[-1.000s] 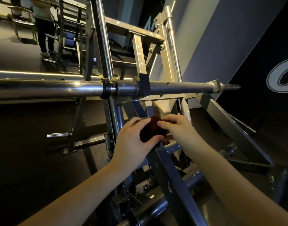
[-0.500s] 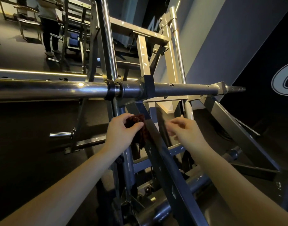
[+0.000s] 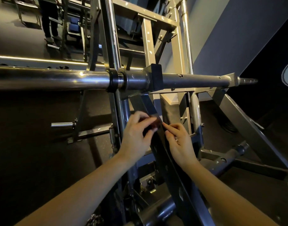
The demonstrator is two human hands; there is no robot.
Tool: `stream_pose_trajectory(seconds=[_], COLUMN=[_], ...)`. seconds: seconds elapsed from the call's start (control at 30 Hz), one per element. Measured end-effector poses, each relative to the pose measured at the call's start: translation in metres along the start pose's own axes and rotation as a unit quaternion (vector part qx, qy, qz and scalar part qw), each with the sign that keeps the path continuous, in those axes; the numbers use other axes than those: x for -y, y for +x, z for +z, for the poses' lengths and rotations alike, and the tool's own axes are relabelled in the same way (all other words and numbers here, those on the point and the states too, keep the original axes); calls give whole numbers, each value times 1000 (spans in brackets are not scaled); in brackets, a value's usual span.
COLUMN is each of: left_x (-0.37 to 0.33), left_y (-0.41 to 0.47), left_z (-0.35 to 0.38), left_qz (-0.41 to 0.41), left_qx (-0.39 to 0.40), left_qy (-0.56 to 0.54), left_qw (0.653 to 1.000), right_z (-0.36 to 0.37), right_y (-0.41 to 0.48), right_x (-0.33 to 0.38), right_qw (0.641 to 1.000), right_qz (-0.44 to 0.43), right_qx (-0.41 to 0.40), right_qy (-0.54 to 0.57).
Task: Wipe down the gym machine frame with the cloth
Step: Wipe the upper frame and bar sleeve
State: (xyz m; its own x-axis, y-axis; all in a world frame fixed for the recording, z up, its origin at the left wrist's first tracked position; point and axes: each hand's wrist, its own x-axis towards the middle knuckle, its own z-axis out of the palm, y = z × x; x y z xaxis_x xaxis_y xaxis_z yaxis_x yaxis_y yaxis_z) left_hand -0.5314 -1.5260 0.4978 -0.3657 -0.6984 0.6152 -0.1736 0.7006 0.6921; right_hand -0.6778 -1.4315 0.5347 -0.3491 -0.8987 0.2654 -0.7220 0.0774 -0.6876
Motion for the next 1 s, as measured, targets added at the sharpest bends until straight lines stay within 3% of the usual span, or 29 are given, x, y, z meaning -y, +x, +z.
stream_pose_trajectory(seconds=[0.13, 0.27, 0.37, 0.63, 0.87, 1.0], left_x=[-3, 16, 19, -27, 44, 15], left_y=[-17, 43, 41, -85, 15, -38], left_z=[0, -4, -1, 14, 11, 24], left_qz=[36, -99, -110, -81, -201, -152], left_qx=[68, -39, -79, 66, -76, -57], left_qy=[7, -34, -37, -142, -92, -89], left_qw=[997, 994, 990, 984, 972, 983], right_z=[1, -1, -1, 2, 1, 2], right_y=[0, 0, 0, 0, -2, -1], right_x=[-3, -4, -5, -8, -7, -7], right_qw=[1000, 1000, 1000, 1000, 1000, 1000], right_qz=[-6, 9, 13, 12, 17, 13], right_qx=[1, 9, 12, -2, -1, -16], right_qy=[-7, -8, -11, 13, 21, 14])
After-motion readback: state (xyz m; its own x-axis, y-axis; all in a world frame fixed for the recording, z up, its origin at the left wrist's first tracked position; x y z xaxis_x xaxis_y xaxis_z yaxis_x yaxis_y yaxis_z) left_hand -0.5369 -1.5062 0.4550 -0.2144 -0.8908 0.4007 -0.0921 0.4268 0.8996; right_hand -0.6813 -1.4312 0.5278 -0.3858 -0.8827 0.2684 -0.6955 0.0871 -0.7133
